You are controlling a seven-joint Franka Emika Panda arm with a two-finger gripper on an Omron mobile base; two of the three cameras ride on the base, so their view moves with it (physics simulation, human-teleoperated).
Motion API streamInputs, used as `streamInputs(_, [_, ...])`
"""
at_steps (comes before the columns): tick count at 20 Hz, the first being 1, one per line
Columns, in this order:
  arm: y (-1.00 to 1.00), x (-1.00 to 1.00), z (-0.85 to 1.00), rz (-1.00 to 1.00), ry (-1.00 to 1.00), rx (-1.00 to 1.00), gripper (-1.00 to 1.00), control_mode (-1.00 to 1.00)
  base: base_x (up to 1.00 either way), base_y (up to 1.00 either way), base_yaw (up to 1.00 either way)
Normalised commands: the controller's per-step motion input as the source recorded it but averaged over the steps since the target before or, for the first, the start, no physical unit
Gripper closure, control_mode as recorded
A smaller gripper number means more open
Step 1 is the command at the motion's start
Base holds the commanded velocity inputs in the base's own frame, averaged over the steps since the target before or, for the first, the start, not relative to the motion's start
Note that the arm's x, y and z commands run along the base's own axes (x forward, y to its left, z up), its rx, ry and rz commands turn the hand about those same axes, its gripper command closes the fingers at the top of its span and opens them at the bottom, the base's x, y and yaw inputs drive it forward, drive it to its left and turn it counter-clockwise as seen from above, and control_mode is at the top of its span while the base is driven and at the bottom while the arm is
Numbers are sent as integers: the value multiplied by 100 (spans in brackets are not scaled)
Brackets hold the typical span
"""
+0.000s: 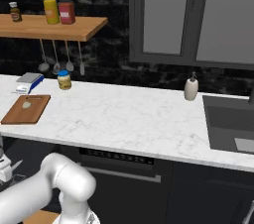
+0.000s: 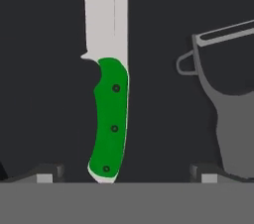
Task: Place the appropriate cutting tool for cutting the garlic skin on the cutting board.
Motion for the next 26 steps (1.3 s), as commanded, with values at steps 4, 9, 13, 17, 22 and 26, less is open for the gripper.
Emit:
streamInputs(4, [6,21,-25,-1,0,-4,-100,-100,0,0,0])
streamInputs(9, [5,11,-39,-2,0,0,-100,-100,0,0,0])
streamInputs(13, [8,1,-46,-3,0,0,-100,-100,0,0,0])
streamInputs(17, [3,-14,-63,-4,0,0,100,-100,0,0,0])
streamInputs(22, [3,-21,-43,-5,-1,1,100,-100,0,0,0])
streamInputs(26, [14,-16,-6,-8,-5,0,100,-100,0,0,0])
